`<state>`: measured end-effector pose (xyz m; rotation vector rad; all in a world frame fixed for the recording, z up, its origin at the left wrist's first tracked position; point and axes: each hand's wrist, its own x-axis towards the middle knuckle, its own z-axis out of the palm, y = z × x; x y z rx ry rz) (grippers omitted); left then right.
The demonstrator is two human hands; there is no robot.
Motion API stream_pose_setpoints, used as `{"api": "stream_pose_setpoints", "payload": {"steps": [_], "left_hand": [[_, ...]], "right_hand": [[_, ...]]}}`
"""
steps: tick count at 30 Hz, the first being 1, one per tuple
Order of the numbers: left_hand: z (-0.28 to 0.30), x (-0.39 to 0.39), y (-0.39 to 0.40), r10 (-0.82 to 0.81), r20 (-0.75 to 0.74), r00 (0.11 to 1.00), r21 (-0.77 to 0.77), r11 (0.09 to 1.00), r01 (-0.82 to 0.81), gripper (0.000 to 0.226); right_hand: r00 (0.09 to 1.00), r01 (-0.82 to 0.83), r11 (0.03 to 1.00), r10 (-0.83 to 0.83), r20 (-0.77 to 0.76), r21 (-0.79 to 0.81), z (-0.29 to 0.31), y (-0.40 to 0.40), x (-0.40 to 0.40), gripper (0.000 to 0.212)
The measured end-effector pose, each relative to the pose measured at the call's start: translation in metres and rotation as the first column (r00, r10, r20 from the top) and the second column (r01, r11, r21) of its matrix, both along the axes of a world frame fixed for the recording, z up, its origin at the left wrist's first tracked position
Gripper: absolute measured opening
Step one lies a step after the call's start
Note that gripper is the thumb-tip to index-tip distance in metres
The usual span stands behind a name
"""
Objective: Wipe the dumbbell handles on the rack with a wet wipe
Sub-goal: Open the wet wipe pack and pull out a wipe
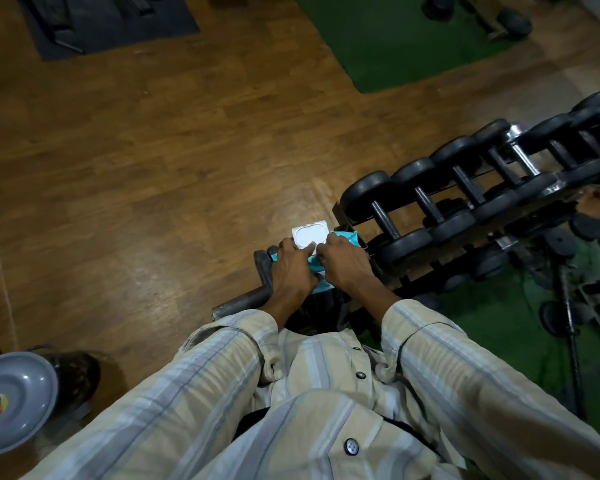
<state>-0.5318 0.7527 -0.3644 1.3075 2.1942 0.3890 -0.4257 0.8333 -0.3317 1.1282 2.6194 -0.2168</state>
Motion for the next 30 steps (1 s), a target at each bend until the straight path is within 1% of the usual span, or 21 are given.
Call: {"api": "stream_pose_setpoints", "payload": {"steps": [3, 7, 11, 13, 15, 17, 19, 20, 21, 22, 24, 26, 28, 30], "left_hand": [[-0.001, 0.001, 0.002, 0.013, 0.018, 1.000, -0.003, 1.000, -0.013, 0.068], [-0.002, 0.003, 0.004, 0.041, 0.059, 0.997, -0.009, 0.999, -0.041, 0.065], [-0.003, 0.003, 0.006, 0.064, 0.072, 0.995, -0.026, 0.998, -0.062, 0.065], [-0.004, 0.002, 0.006, 0.068, 0.073, 0.995, -0.031, 0.997, -0.066, 0.069], [-0.004, 0.002, 0.006, 0.070, 0.096, 0.993, -0.020, 0.997, -0.069, 0.072], [-0.005, 0.001, 0.006, 0.075, 0.112, 0.991, -0.021, 0.997, -0.073, 0.076], [-0.006, 0.002, 0.006, 0.075, 0.109, 0.991, -0.031, 0.997, -0.072, 0.078], [-0.006, 0.003, 0.006, 0.075, 0.105, 0.992, -0.032, 0.997, -0.072, 0.077], [-0.006, 0.003, 0.006, 0.077, 0.100, 0.992, -0.031, 0.997, -0.074, 0.077], [-0.006, 0.003, 0.007, 0.077, 0.096, 0.992, -0.032, 0.997, -0.074, 0.077], [-0.005, 0.003, 0.007, 0.074, 0.096, 0.993, -0.036, 0.997, -0.071, 0.075], [-0.004, 0.003, 0.006, 0.080, 0.102, 0.992, -0.034, 0.996, -0.076, 0.073], [-0.003, 0.004, 0.005, 0.076, 0.092, 0.993, -0.035, 0.997, -0.073, 0.072], [-0.002, 0.004, 0.005, 0.060, 0.078, 0.995, -0.044, 0.997, -0.057, 0.073]], "right_hand": [[0.999, 0.050, 0.998, -0.050, -0.010, -0.029, -0.001, 0.000, -0.003, 0.035], [0.971, 0.186, 0.973, -0.203, -0.126, -0.133, -0.011, 0.000, -0.003, 0.026], [0.967, 0.170, 0.961, -0.205, -0.149, -0.216, -0.017, 0.009, 0.007, 0.011], [0.959, 0.161, 0.943, -0.219, -0.181, -0.291, -0.019, 0.017, 0.012, 0.008], [0.928, 0.177, 0.901, -0.287, -0.237, -0.397, -0.021, 0.023, 0.015, 0.010], [0.863, 0.209, 0.835, -0.402, -0.306, -0.509, -0.022, 0.027, 0.019, 0.011], [0.801, 0.277, 0.737, -0.532, -0.276, -0.617, -0.016, 0.027, 0.023, 0.005], [0.777, 0.316, 0.698, -0.579, -0.247, -0.642, -0.014, 0.026, 0.026, 0.003], [0.767, 0.337, 0.688, -0.597, -0.236, -0.643, -0.014, 0.025, 0.029, 0.004], [0.787, 0.330, 0.724, -0.565, -0.248, -0.606, -0.014, 0.024, 0.032, 0.010], [0.877, 0.235, 0.862, -0.388, -0.285, -0.449, -0.015, 0.023, 0.036, 0.027], [0.949, 0.115, 0.951, -0.191, -0.250, -0.287, -0.014, 0.018, 0.034, 0.037], [0.981, 0.025, 0.987, -0.055, -0.185, -0.161, -0.015, 0.012, 0.028, 0.032], [0.987, -0.011, 0.997, -0.003, -0.159, -0.081, -0.015, 0.008, 0.021, 0.023]]}}
